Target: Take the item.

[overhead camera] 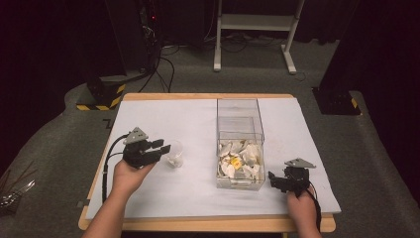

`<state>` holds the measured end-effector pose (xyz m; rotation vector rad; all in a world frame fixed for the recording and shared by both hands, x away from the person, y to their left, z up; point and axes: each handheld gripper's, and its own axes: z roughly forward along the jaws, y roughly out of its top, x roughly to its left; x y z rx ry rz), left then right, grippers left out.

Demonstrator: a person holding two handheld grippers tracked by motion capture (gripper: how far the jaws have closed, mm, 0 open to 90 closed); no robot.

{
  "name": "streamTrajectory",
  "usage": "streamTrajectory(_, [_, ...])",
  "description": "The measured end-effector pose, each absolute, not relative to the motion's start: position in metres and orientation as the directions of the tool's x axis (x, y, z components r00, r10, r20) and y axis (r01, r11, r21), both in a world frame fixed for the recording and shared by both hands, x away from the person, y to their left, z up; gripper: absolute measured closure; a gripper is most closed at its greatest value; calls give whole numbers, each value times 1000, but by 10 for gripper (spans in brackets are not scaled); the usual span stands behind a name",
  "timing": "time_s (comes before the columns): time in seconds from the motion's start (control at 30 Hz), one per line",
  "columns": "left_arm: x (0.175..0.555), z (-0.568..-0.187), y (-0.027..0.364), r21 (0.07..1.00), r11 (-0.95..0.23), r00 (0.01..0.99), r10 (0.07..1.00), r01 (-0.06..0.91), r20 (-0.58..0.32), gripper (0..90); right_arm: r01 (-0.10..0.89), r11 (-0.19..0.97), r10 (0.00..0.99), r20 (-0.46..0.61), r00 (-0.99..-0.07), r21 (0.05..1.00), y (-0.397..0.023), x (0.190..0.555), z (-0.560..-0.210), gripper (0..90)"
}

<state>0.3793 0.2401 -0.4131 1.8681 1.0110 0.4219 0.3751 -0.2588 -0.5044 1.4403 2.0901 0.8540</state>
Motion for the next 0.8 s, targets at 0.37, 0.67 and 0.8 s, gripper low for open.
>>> streamTrajectory(0.37, [353, -448, 279, 813, -250, 535, 840, 525, -88, 447, 654, 258, 938, -23, -346, 711, -259, 375, -504, 125])
streamTrajectory(0.67, [347, -489, 294, 751, -294, 495, 867, 592, -51, 398, 654, 259, 938, -23, -346, 711, -259, 375, -504, 125])
streamTrajectory(0.8, [343, -501, 298, 724, -342, 475, 880, 599, 22, 380, 654, 258, 938, -23, -346, 711, -259, 375, -504, 126])
